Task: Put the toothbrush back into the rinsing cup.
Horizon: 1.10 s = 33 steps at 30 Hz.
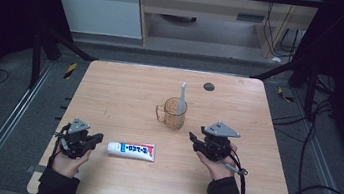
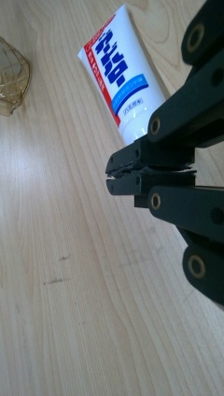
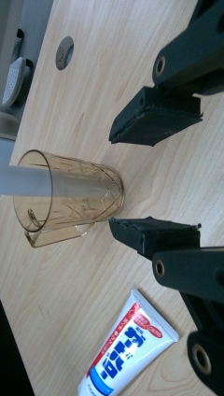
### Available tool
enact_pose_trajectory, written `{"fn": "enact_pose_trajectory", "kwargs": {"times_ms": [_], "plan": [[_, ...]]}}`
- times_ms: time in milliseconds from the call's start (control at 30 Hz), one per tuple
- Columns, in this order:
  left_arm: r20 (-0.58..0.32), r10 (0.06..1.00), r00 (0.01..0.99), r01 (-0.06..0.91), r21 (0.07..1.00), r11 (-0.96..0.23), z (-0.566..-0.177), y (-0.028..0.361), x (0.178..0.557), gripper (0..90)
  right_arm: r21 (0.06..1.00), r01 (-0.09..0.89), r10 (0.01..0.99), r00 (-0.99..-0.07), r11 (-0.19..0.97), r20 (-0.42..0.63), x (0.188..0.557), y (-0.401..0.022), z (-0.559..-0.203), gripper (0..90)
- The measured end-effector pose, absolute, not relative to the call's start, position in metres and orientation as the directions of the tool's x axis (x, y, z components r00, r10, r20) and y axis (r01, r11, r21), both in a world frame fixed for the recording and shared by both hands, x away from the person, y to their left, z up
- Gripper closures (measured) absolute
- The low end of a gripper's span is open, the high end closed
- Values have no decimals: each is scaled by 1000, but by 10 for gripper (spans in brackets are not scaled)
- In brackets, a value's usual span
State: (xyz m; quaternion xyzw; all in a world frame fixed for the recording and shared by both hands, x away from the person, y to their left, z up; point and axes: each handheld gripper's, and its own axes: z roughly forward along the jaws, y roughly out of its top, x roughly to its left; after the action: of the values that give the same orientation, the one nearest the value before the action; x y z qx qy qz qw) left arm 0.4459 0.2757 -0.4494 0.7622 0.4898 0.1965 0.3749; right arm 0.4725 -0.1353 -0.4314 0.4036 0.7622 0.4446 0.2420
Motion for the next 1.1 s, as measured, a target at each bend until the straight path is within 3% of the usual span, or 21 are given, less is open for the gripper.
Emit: {"fn": "enact_pose_trajectory", "kwargs": {"times_ms": [400,700,1100], "plan": [[-33,854,519,581,746,-325,-446,257,465,897,859,422,845,-534,292,-25,464,-154,-436,623],[-19,802,598,592,685,-425,-460,236,492,898,852,448,879,-476,271,-29,450,-192,-444,584],[-16,769,639,582,663,-470,-463,233,488,898,842,469,896,-442,265,-36,447,-208,-453,530]]}}
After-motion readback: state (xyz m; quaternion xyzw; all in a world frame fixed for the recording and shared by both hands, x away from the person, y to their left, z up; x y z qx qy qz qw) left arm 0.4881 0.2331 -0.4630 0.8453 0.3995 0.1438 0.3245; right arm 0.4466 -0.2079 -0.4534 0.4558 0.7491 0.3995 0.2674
